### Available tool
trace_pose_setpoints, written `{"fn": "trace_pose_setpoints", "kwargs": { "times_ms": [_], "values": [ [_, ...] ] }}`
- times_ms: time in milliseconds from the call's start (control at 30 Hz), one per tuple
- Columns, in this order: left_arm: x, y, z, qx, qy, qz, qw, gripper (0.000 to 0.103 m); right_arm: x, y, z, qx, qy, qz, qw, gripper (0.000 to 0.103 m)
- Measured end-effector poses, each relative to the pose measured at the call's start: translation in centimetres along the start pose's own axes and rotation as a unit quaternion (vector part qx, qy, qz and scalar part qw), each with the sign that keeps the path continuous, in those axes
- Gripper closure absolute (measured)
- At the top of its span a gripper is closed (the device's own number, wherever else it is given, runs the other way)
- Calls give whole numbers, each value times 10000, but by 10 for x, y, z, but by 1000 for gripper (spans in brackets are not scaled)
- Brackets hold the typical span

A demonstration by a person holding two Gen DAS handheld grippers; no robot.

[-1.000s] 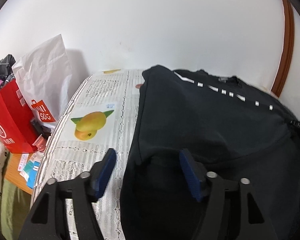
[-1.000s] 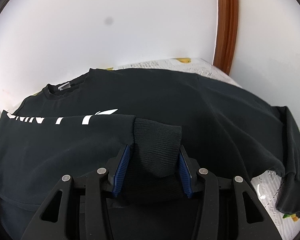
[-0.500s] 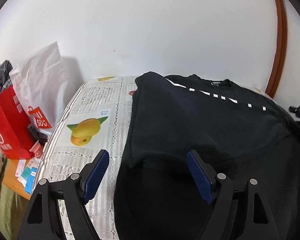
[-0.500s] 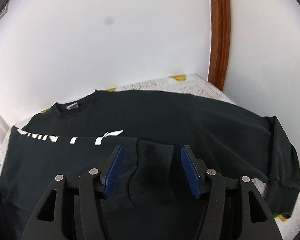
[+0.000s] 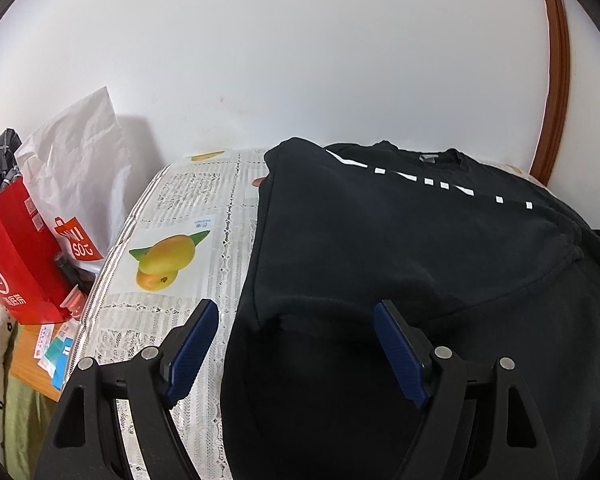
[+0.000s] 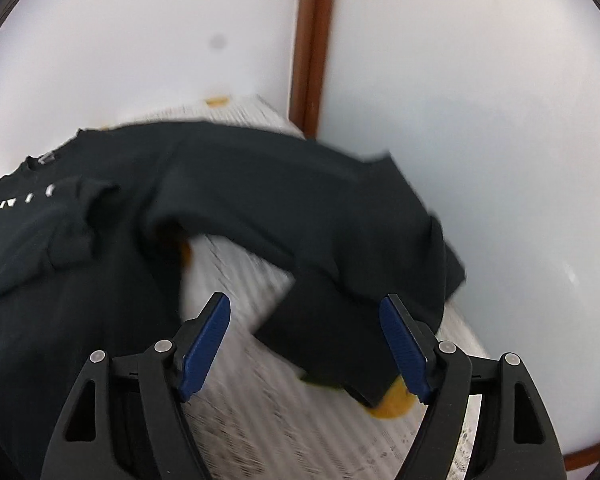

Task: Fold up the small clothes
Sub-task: 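Grasp the other sleeve cuff with the right tool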

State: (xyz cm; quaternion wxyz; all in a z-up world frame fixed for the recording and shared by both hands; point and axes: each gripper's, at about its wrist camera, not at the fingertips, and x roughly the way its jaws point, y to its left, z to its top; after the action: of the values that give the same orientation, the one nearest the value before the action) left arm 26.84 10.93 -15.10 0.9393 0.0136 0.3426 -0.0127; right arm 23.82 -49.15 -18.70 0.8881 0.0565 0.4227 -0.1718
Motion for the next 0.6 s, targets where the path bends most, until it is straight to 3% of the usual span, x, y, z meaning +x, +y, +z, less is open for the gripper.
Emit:
{"fn": "trace_pose_setpoints", "kwargs": {
  "times_ms": [133, 333, 367, 467, 500, 600],
  "values": [
    [2, 1, 0, -34, 50, -58, 10000, 25, 13, -5, -4, 111, 159, 279, 9994, 26],
    [5, 5, 0, -154, 99, -104, 9998, 25, 25, 5, -3, 11, 208, -41, 9998, 27],
    [4, 5, 0, -150, 82, -107, 9998, 25, 26, 3, -3, 51, 201, -81, 9998, 39],
    [0, 3, 0, -104, 20, -82, 9999, 25, 24, 2, -4, 1, 118, -274, 9996, 92],
    [0, 3, 0, -93, 9, -70, 9999, 25, 23, 2, -3, -73, 119, -488, 9987, 92],
    [0, 2, 0, -77, 34, 17, 10000, 25, 12, -5, -1, 35, 120, -438, 9990, 92]
  ]
}}
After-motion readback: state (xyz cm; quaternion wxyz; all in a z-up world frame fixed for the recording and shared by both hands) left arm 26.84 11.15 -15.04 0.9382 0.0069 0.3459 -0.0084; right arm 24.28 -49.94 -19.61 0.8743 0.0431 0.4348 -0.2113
